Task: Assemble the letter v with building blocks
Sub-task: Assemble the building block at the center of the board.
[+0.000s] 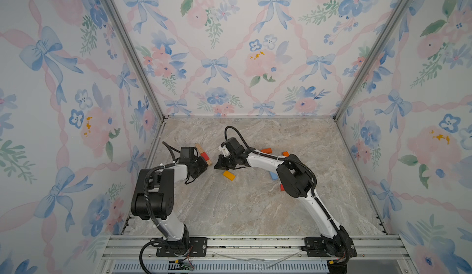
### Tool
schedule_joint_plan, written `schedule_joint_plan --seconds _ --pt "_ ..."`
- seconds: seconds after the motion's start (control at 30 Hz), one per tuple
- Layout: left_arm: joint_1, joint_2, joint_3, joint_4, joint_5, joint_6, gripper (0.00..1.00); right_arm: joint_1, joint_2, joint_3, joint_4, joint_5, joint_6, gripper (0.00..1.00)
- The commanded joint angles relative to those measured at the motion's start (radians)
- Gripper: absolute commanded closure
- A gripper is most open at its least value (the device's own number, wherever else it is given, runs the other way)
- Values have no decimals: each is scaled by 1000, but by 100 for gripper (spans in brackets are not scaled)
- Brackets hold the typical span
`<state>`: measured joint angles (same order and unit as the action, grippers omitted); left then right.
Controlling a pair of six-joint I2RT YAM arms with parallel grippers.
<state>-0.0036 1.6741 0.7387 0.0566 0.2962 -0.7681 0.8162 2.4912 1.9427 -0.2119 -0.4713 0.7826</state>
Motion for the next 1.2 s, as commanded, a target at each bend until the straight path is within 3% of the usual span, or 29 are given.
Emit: schedule_joint_plan --seconds 0.0,1.17 --pt "17 29 -13 -109 -60 10 100 1 33 6 -81 21 9 100" --pt "33 61 23 -100 -44 18 100 32 127 117 -103 -22 33 100"
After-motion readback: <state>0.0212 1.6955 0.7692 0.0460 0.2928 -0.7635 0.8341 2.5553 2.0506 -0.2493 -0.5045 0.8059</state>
